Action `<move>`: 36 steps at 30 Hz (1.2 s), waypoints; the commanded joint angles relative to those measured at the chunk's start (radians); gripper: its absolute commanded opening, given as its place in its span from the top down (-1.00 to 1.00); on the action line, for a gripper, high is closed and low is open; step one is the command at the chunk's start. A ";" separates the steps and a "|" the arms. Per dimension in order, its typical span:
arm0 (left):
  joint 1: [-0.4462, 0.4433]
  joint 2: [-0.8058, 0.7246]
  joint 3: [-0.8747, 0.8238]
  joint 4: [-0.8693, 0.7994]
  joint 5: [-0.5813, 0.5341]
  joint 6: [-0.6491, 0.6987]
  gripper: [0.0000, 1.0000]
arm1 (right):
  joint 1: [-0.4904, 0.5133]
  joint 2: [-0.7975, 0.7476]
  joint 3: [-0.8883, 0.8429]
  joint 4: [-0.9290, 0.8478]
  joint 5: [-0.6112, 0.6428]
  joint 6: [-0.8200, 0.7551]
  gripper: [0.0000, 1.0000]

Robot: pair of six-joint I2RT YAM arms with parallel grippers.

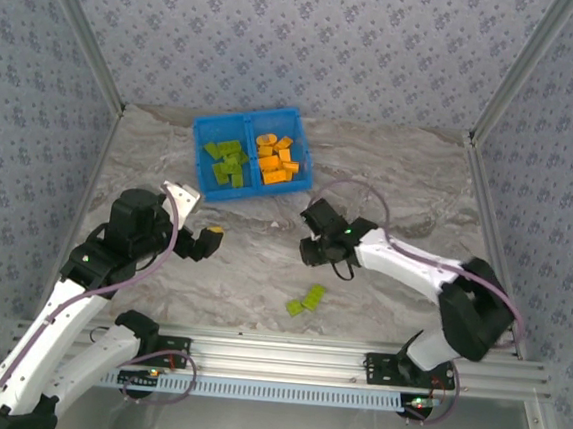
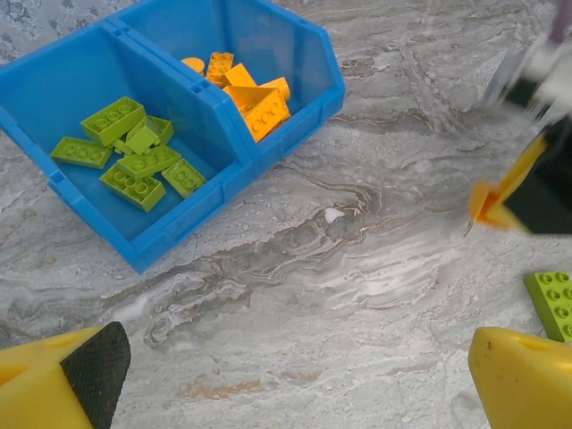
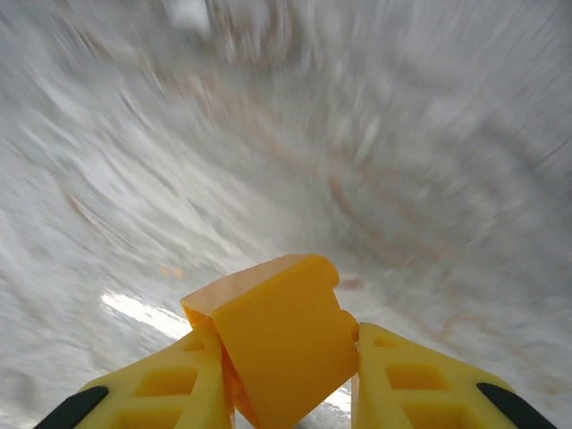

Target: Sort the legos into containers by color

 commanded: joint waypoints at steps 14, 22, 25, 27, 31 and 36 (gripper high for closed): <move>0.009 -0.039 0.019 -0.004 -0.011 0.011 -0.98 | -0.066 0.182 0.601 0.108 0.149 -0.228 0.36; 0.009 -0.050 0.019 -0.004 -0.017 0.011 -0.98 | -0.154 0.612 1.067 -0.010 0.122 -0.225 0.36; 0.009 -0.052 0.019 -0.004 -0.020 0.012 -0.98 | -0.169 0.771 1.250 -0.074 0.101 -0.211 0.36; 0.009 -0.053 0.019 -0.005 -0.022 0.013 -0.99 | -0.176 0.875 1.377 -0.135 0.083 -0.202 0.35; 0.009 -0.051 0.019 -0.004 -0.022 0.012 -0.99 | -0.187 1.019 1.530 -0.173 0.067 -0.191 0.32; 0.009 -0.051 0.018 -0.004 -0.022 0.011 -0.98 | -0.195 1.080 1.567 -0.174 0.035 -0.187 0.26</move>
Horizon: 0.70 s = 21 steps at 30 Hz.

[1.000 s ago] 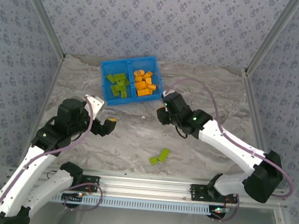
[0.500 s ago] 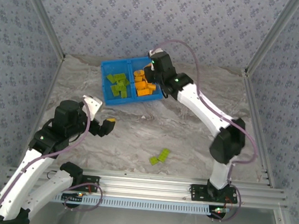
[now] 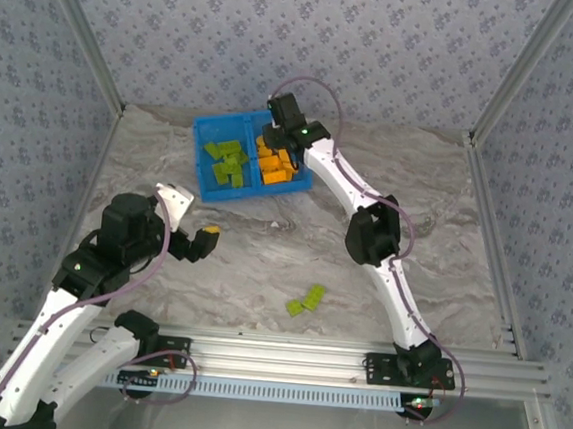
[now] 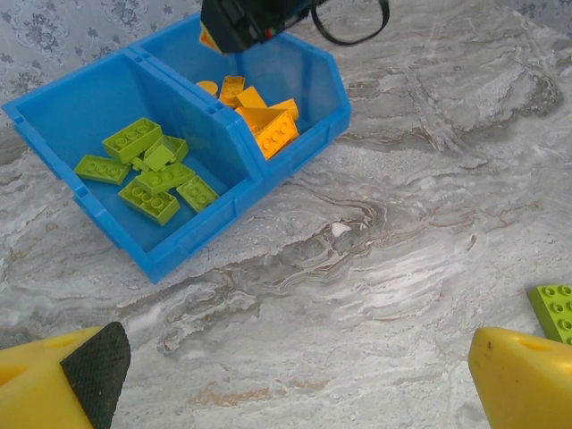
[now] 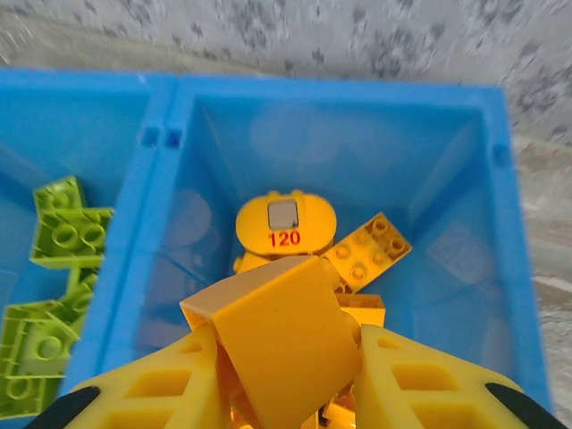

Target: Sort the legos into containers by color

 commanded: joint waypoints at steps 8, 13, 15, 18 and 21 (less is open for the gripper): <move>0.008 0.004 0.016 -0.003 -0.004 0.012 -0.99 | -0.001 -0.078 0.072 -0.103 -0.043 -0.019 -0.06; 0.008 0.023 0.013 -0.003 0.000 0.011 -0.98 | 0.001 -0.206 0.030 -0.102 -0.051 -0.044 -0.12; 0.008 0.041 0.021 -0.005 0.011 0.001 -0.98 | 0.001 -0.272 0.002 -0.109 -0.058 -0.042 -0.12; -0.015 0.064 0.043 0.026 0.045 -0.082 -0.98 | 0.001 -0.401 -0.103 -0.104 -0.068 -0.042 -0.12; -0.091 0.091 0.031 0.102 0.056 -0.233 -0.98 | -0.005 -0.606 -0.349 -0.025 -0.061 -0.055 -0.20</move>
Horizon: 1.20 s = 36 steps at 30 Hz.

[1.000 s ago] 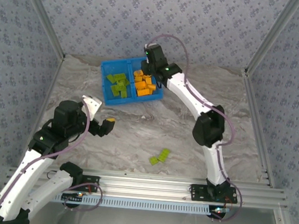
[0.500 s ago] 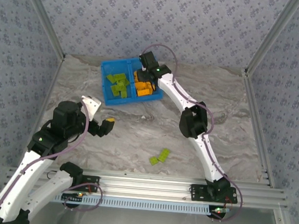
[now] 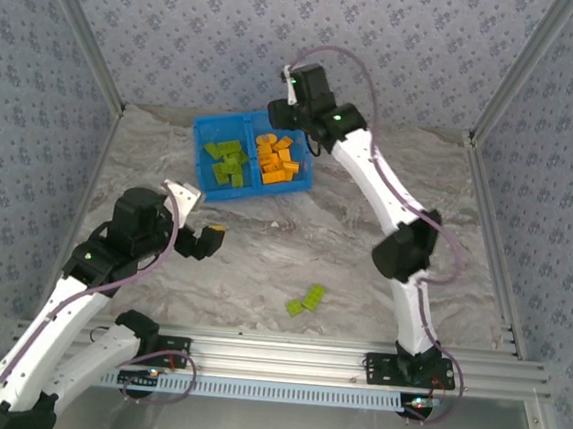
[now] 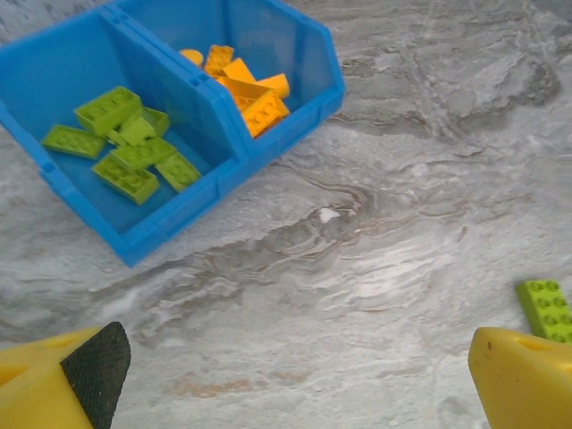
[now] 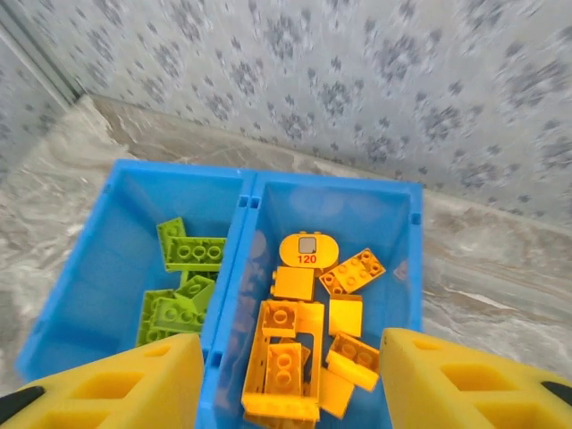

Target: Sort the legos into containers by color

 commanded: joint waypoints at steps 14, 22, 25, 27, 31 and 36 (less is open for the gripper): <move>-0.680 0.549 0.044 0.233 -0.197 -0.320 -0.98 | -0.095 -1.002 -1.256 0.330 -0.033 0.015 -1.00; -0.786 0.917 0.190 0.206 -0.249 -0.269 -0.98 | -0.108 -1.077 -1.343 0.211 0.000 0.021 -1.00; -0.799 0.963 0.197 0.204 -0.245 -0.256 -0.99 | -0.113 -1.087 -1.348 0.184 0.032 0.028 -1.00; -0.819 0.996 0.205 0.180 -0.262 -0.245 -0.98 | -0.116 -1.097 -1.354 0.188 0.024 0.034 -1.00; -0.852 1.043 0.212 0.158 -0.295 -0.243 -0.91 | -0.118 -1.103 -1.362 0.202 0.024 0.042 -1.00; -0.907 1.090 0.239 0.111 -0.368 -0.258 -0.58 | -0.119 -1.104 -1.361 0.208 0.023 0.044 -1.00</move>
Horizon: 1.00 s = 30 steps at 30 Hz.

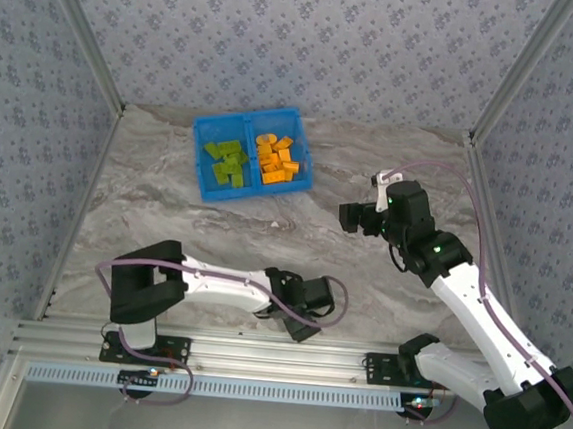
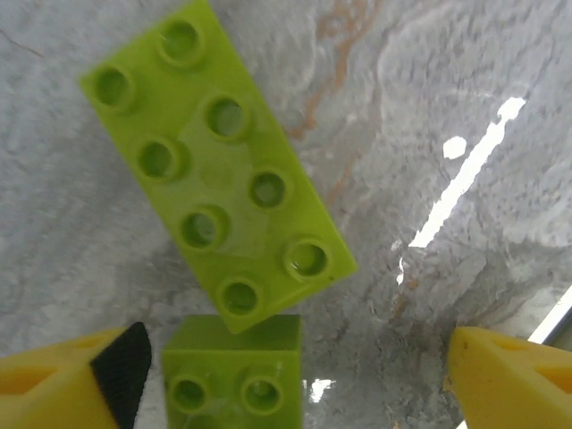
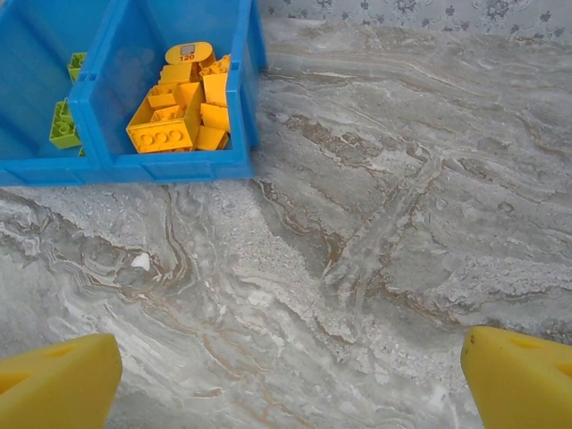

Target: Sort the legos into containers by color

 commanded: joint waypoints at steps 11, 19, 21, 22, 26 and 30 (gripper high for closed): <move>-0.069 0.025 0.024 -0.102 -0.159 -0.034 0.24 | -0.007 -0.016 0.001 -0.004 0.008 0.039 -1.00; -0.060 -0.110 0.004 -0.075 -0.242 -0.027 0.57 | -0.006 -0.015 0.017 -0.015 0.006 0.044 -1.00; -0.039 -0.166 0.010 -0.077 -0.243 -0.016 0.58 | -0.007 -0.015 0.023 -0.018 0.006 0.049 -1.00; -0.026 -0.190 0.014 -0.079 -0.243 -0.005 0.58 | -0.006 -0.015 0.026 -0.018 0.004 0.050 -1.00; 0.071 -0.290 0.051 -0.111 -0.263 0.065 0.60 | -0.007 -0.014 0.039 -0.026 -0.005 0.059 -1.00; 0.253 -0.337 0.141 -0.151 -0.298 0.168 0.60 | -0.007 -0.018 0.051 -0.036 -0.018 0.071 -1.00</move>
